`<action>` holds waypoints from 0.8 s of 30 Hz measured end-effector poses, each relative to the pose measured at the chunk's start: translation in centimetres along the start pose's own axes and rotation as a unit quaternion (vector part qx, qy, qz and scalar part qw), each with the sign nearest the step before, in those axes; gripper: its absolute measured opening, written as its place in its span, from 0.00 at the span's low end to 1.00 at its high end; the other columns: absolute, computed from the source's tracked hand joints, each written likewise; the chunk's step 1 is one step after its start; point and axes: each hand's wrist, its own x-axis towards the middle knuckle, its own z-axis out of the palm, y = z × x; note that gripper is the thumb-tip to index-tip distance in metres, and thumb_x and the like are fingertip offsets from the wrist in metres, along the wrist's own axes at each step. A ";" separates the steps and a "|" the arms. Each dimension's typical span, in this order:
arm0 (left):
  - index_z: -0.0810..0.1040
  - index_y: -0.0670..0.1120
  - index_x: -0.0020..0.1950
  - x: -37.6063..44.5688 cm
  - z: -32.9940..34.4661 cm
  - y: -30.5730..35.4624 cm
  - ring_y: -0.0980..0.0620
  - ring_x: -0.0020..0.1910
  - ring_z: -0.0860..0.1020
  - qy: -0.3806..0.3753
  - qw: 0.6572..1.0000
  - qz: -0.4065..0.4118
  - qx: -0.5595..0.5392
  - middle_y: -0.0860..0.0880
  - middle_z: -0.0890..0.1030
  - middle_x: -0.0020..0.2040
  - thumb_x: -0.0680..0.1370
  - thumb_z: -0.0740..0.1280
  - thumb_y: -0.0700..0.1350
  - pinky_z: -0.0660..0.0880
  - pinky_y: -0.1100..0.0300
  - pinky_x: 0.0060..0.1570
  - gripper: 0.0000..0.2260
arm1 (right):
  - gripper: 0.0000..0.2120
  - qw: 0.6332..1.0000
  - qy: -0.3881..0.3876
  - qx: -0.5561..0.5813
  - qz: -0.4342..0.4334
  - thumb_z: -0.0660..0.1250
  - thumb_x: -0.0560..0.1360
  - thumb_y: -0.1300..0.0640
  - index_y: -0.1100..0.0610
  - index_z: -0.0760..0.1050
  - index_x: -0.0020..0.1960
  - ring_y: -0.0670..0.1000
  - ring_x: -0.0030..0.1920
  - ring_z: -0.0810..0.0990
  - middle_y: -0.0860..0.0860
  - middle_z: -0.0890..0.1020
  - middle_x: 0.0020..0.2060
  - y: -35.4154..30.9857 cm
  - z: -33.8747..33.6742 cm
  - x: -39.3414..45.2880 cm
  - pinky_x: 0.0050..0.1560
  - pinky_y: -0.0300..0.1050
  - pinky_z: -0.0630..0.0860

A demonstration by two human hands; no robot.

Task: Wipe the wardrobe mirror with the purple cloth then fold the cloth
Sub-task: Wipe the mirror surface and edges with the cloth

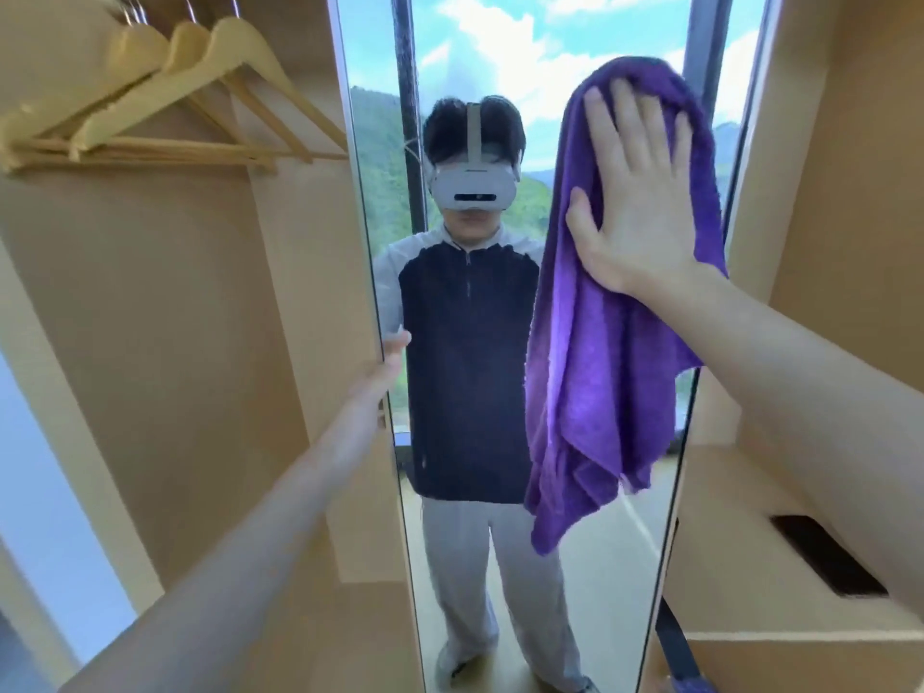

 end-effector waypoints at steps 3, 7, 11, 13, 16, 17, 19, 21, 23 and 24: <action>0.84 0.59 0.53 3.1 -0.5 7.4 0.58 0.59 0.80 0.062 0.993 0.053 -0.081 0.59 0.85 0.56 0.80 0.60 0.65 0.75 0.61 0.52 0.16 | 0.36 0.999 0.013 -0.018 -0.035 0.57 0.78 0.49 0.55 0.53 0.84 0.59 0.82 0.55 0.55 0.57 0.83 -1.9 0.6 1.5 0.81 0.63 0.47; 0.78 0.55 0.58 6.1 1.4 11.5 0.62 0.44 0.77 0.164 0.972 0.122 -0.119 0.59 0.78 0.46 0.82 0.57 0.63 0.71 0.68 0.46 0.17 | 0.37 0.996 0.021 -0.027 -0.078 0.59 0.77 0.48 0.56 0.55 0.83 0.59 0.80 0.59 0.55 0.61 0.82 -3.7 2.7 -0.8 0.80 0.64 0.49; 0.73 0.50 0.44 7.5 2.7 10.3 0.59 0.43 0.75 0.256 0.950 0.165 -0.066 0.57 0.74 0.41 0.86 0.55 0.52 0.66 0.78 0.36 0.15 | 0.36 0.987 -0.026 -0.030 -0.154 0.59 0.79 0.44 0.54 0.54 0.83 0.58 0.77 0.61 0.53 0.63 0.80 -5.5 6.2 -8.5 0.80 0.60 0.45; 0.72 0.52 0.41 7.4 2.4 9.9 0.63 0.40 0.74 0.251 0.949 0.189 -0.039 0.57 0.75 0.40 0.86 0.54 0.51 0.66 0.81 0.34 0.15 | 0.35 0.979 -0.066 -0.028 -0.192 0.58 0.81 0.44 0.53 0.53 0.84 0.56 0.76 0.63 0.51 0.63 0.79 -5.7 7.6 -13.4 0.79 0.57 0.45; 0.68 0.52 0.39 6.8 2.1 9.7 0.67 0.34 0.73 0.236 0.949 0.208 0.016 0.56 0.73 0.37 0.86 0.52 0.53 0.66 0.80 0.34 0.16 | 0.34 0.968 -0.113 -0.044 -0.221 0.58 0.80 0.49 0.52 0.53 0.83 0.56 0.71 0.68 0.50 0.66 0.75 -3.8 8.7 -19.1 0.74 0.58 0.56; 0.68 0.52 0.39 6.7 2.2 9.5 0.70 0.32 0.73 0.232 0.949 0.212 0.028 0.57 0.72 0.37 0.86 0.52 0.53 0.66 0.80 0.34 0.16 | 0.35 0.965 -0.124 -0.054 -0.223 0.59 0.79 0.50 0.52 0.53 0.83 0.56 0.69 0.69 0.50 0.66 0.74 -2.8 8.7 -20.3 0.72 0.58 0.59; 0.67 0.53 0.40 6.2 2.3 9.3 0.74 0.29 0.71 0.230 0.948 0.215 0.041 0.58 0.72 0.36 0.86 0.51 0.53 0.68 0.77 0.35 0.16 | 0.36 0.963 -0.137 -0.067 -0.223 0.60 0.77 0.51 0.51 0.53 0.83 0.56 0.68 0.71 0.49 0.67 0.73 -0.9 8.2 -21.4 0.70 0.58 0.62; 0.67 0.50 0.40 6.0 2.4 9.4 0.72 0.30 0.72 0.235 0.945 0.224 0.045 0.56 0.72 0.36 0.86 0.51 0.52 0.68 0.74 0.36 0.17 | 0.36 0.965 -0.135 -0.061 -0.217 0.60 0.77 0.52 0.50 0.53 0.84 0.55 0.68 0.72 0.48 0.68 0.73 0.6 7.4 -21.1 0.70 0.57 0.64; 0.66 0.49 0.39 5.7 2.5 9.6 0.65 0.32 0.72 0.239 0.942 0.232 0.036 0.55 0.71 0.35 0.86 0.51 0.51 0.68 0.70 0.37 0.17 | 0.36 0.971 -0.123 -0.050 -0.199 0.60 0.78 0.50 0.50 0.52 0.84 0.56 0.69 0.72 0.48 0.68 0.75 1.8 6.3 -19.5 0.73 0.57 0.62; 0.66 0.48 0.39 5.7 2.5 9.6 0.62 0.34 0.72 0.240 0.942 0.233 0.035 0.54 0.71 0.35 0.86 0.51 0.51 0.67 0.68 0.38 0.17 | 0.36 0.974 -0.116 -0.050 -0.187 0.60 0.78 0.49 0.51 0.52 0.84 0.56 0.70 0.71 0.49 0.67 0.76 2.4 5.6 -18.3 0.74 0.57 0.61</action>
